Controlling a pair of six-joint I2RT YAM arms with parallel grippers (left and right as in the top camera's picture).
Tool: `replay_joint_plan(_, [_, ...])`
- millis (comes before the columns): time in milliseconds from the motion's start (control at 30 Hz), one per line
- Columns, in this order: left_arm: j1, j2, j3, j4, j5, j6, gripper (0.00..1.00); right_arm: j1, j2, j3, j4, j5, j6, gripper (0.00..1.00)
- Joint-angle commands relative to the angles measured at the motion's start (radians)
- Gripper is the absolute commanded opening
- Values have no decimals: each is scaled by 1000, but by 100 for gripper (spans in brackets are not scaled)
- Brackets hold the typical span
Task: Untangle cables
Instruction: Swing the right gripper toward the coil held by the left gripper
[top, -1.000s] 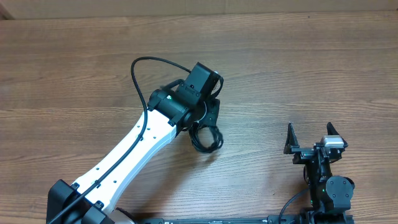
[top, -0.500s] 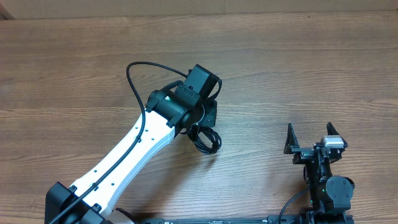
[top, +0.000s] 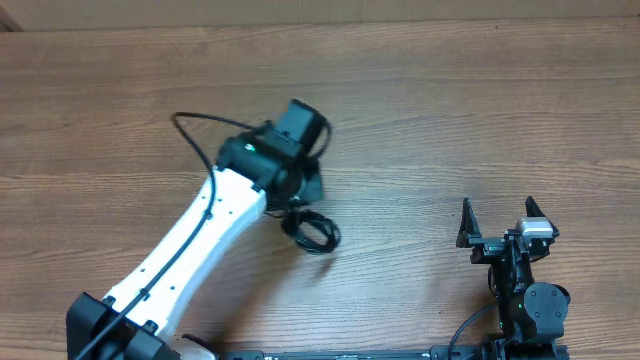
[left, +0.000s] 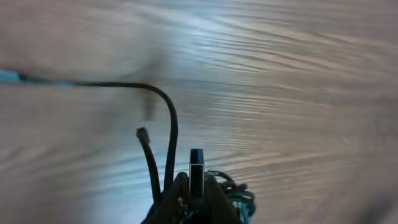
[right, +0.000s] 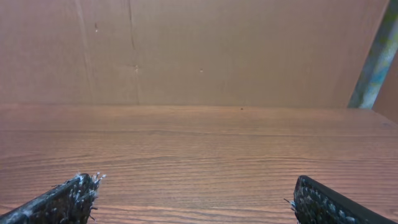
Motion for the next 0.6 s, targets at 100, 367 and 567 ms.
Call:
replay_joint_plan(100, [173,-36,13,-164,31,-125,4,1,-8,-11,3,2,-5,100])
replay_joint_plan(367, [190,-36,13,-140,33,-435,4,2,-3,-11,27,-391,874,100])
replay_joint_plan(567, [190,-36,13,-111,33,-434,4,2,-3,-10,34,-654,1219,100])
